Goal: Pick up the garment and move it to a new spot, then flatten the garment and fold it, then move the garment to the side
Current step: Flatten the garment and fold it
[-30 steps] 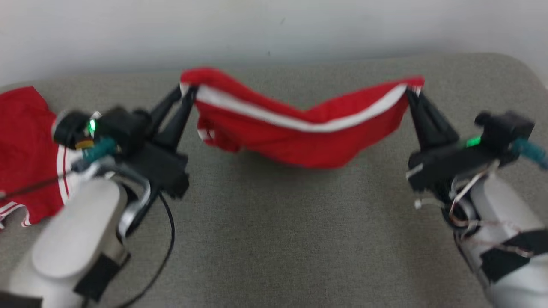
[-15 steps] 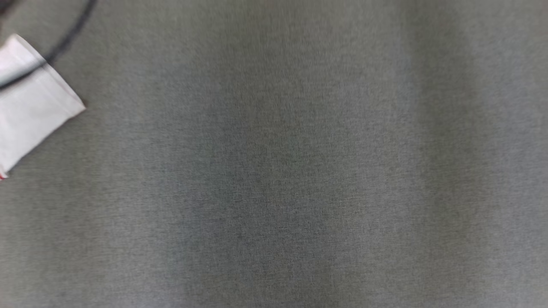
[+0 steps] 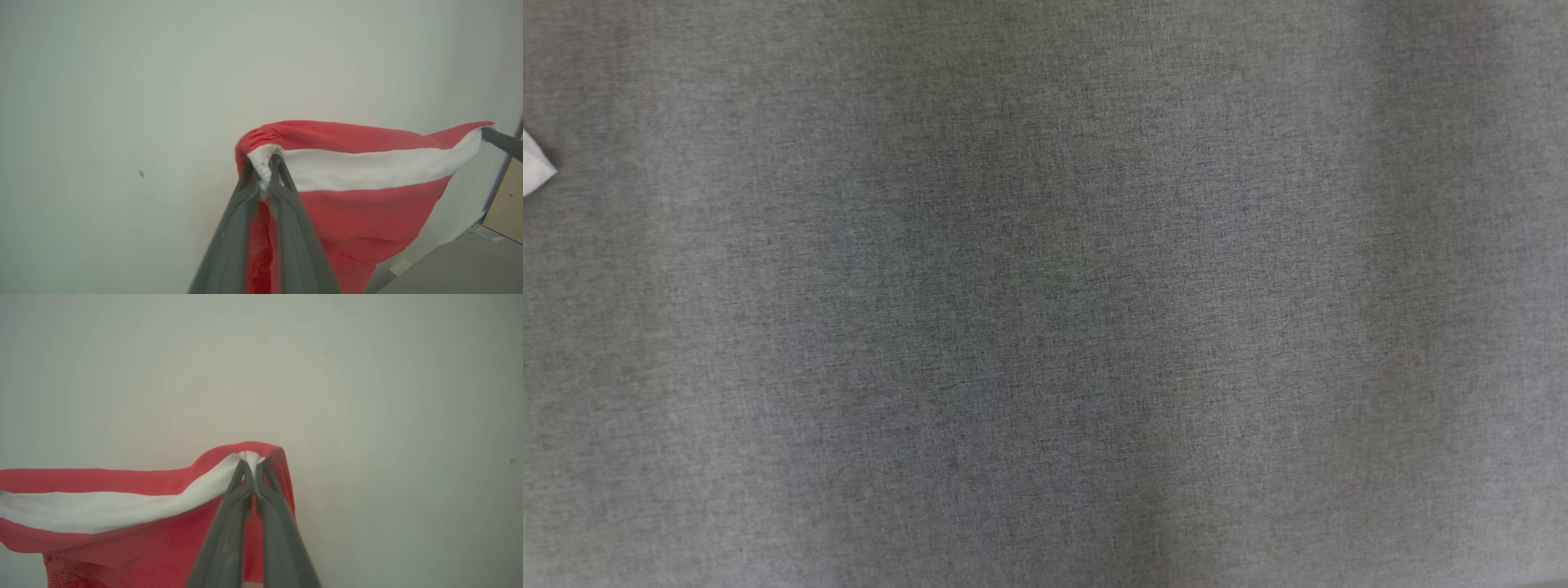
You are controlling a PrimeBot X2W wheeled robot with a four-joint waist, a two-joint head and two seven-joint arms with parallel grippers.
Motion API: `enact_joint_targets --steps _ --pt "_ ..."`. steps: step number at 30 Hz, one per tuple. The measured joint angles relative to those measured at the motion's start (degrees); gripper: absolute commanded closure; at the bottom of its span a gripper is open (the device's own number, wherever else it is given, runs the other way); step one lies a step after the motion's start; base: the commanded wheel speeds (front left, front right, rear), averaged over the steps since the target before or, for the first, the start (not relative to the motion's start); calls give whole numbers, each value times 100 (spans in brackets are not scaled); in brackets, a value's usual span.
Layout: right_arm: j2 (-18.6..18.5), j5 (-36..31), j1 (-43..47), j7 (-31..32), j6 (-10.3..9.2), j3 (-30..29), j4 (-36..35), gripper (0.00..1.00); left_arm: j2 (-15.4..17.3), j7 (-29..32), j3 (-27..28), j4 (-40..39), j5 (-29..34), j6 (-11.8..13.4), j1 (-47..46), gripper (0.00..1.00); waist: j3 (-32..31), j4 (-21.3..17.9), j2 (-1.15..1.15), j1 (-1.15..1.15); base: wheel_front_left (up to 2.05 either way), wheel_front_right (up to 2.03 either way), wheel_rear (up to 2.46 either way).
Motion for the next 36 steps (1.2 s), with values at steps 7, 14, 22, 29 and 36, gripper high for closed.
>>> enact_joint_targets --steps 7,14,22,29,36 --pt "-415 492 1000 -288 0 499 -338 100 178 -427 -430 -326 -660 0 949 100 -115 -36 0 -1 0 0 0" --pt "-956 1027 2858 -635 0 782 -1237 100 537 -890 -723 -1078 -907 26 2542 100 -545 -15 -1 -2 0 0 0" --pt "-1417 1444 5735 -982 0 506 -2241 100 671 -1033 -625 -2421 -827 623 5149 100 -1234 31 -2 -3 0 0 0" --pt "-1389 1362 7488 -1038 0 92 -2674 100 682 -1047 -213 -3212 -523 894 7042 100 -1755 60 -3 -4 0 0 0" --pt "-1085 993 9002 -924 0 -372 -3052 100 595 -1047 -101 -3317 -197 909 8562 100 -2247 28 -3 -4 0 0 0"
